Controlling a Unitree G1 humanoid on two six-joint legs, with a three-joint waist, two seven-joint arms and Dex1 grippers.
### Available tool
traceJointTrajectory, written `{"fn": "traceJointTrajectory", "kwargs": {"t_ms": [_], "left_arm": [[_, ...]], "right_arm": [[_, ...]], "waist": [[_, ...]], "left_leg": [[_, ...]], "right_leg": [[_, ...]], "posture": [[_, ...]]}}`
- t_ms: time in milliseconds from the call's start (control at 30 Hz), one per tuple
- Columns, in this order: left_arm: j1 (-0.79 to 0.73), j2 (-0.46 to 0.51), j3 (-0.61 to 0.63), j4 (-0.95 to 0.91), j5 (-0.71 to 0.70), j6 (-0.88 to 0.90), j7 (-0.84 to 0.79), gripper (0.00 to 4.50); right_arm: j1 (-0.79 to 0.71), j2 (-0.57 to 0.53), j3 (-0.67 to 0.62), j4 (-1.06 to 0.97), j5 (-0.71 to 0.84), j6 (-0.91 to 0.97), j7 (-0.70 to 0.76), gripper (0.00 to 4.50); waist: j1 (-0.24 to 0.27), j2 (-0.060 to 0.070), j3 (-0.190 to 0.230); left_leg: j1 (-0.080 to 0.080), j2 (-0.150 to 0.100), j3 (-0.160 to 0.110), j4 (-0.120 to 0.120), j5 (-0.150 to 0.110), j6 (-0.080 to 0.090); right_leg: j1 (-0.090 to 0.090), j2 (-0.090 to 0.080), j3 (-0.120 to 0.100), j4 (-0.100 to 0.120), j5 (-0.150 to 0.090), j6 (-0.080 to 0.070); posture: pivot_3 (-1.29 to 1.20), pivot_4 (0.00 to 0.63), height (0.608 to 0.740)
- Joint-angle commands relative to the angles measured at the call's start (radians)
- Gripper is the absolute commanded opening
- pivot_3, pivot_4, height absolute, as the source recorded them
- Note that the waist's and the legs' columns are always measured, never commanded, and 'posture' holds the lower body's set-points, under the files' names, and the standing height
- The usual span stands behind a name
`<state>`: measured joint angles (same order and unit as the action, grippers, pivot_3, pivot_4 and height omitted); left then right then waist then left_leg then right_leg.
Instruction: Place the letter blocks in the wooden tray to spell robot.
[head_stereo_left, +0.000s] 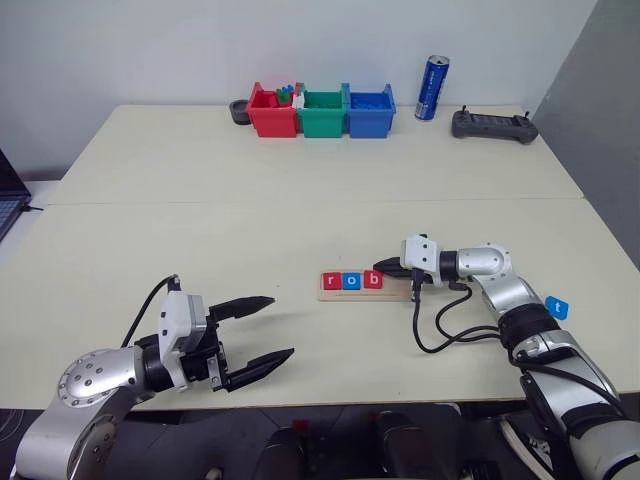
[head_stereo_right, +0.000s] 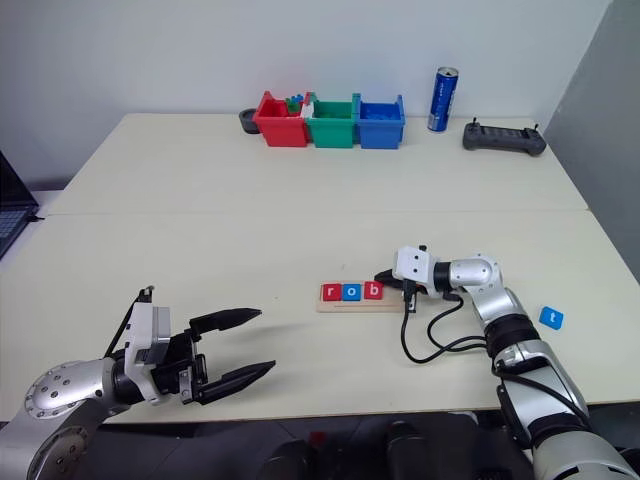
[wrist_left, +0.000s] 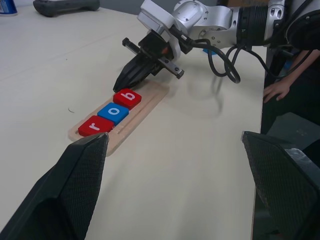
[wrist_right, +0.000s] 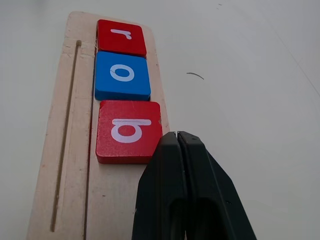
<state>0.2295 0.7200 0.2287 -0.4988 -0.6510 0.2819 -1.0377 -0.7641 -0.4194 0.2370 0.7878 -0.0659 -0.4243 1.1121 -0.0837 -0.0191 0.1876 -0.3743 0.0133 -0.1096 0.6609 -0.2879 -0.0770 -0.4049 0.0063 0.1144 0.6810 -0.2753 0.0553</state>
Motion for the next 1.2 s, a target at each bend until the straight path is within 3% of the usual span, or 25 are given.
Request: {"fn": "traceJointTrajectory", "kwargs": {"t_ms": [33,467,1200], "left_arm": [[-0.007,0.003,0.021,-0.011,-0.012,-0.003,0.005,4.50],[-0.014,0.001,0.020,-0.014,-0.016,0.010,0.013,4.50],[-0.019,0.008,0.026,-0.019,-0.021,0.024,0.024,4.50]], "right_arm": [[-0.002,-0.010,-0.007,-0.042,0.017,-0.009,0.017,0.05],[-0.003,-0.002,-0.016,-0.090,0.046,0.021,0.035,0.05],[-0.031,0.026,0.024,-0.061,-0.035,-0.018,-0.069,0.05]], "waist": [[0.000,0.000,0.000],[0.000,0.000,0.000],[0.000,0.000,0.000]], "left_leg": [[0.000,0.000,0.000,0.000,0.000,0.000],[0.000,0.000,0.000,0.000,0.000,0.000],[0.000,0.000,0.000,0.000,0.000,0.000]], "right_leg": [[0.000,0.000,0.000,0.000,0.000,0.000],[0.000,0.000,0.000,0.000,0.000,0.000],[0.000,0.000,0.000,0.000,0.000,0.000]], "posture": [[0.00,0.150,0.740],[0.00,0.150,0.740],[0.00,0.150,0.740]]}}
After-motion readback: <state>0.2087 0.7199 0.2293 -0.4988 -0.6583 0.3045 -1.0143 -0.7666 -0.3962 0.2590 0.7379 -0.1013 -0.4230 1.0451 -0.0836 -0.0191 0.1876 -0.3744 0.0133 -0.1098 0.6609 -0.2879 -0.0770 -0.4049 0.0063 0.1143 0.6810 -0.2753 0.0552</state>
